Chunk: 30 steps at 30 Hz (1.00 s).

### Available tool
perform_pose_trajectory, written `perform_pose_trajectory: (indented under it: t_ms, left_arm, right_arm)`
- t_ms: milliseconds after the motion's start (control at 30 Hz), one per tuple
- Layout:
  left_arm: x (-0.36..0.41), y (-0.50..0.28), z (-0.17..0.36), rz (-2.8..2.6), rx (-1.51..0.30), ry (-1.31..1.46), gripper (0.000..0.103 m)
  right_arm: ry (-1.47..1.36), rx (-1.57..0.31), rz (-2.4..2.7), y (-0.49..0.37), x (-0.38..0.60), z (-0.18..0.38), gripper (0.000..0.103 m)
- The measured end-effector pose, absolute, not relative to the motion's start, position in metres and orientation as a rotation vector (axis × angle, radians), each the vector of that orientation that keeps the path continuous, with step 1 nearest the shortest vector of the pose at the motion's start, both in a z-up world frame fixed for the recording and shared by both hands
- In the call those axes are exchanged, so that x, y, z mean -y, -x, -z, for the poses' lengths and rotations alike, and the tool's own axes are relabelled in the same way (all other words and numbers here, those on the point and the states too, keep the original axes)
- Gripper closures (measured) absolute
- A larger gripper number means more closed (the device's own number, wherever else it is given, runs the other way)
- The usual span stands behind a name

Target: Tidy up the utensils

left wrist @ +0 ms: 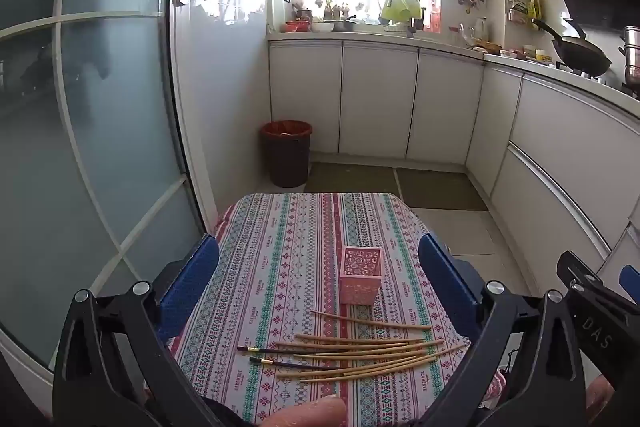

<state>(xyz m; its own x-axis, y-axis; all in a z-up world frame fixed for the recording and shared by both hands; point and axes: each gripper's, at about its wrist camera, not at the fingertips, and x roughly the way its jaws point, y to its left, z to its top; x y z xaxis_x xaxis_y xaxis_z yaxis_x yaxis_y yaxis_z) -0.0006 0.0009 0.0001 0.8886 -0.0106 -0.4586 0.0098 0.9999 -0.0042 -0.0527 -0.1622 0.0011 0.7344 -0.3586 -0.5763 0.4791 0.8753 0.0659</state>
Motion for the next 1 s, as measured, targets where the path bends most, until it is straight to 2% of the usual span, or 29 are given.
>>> perform_pose_trajectory:
  t_ms: [1000]
  left_arm:
    - [-0.003,-0.002,0.006,0.001,-0.513,0.006,0.007]
  right_arm:
    - [-0.217,-0.613,0.444,0.051,0.159,0.003,0.007]
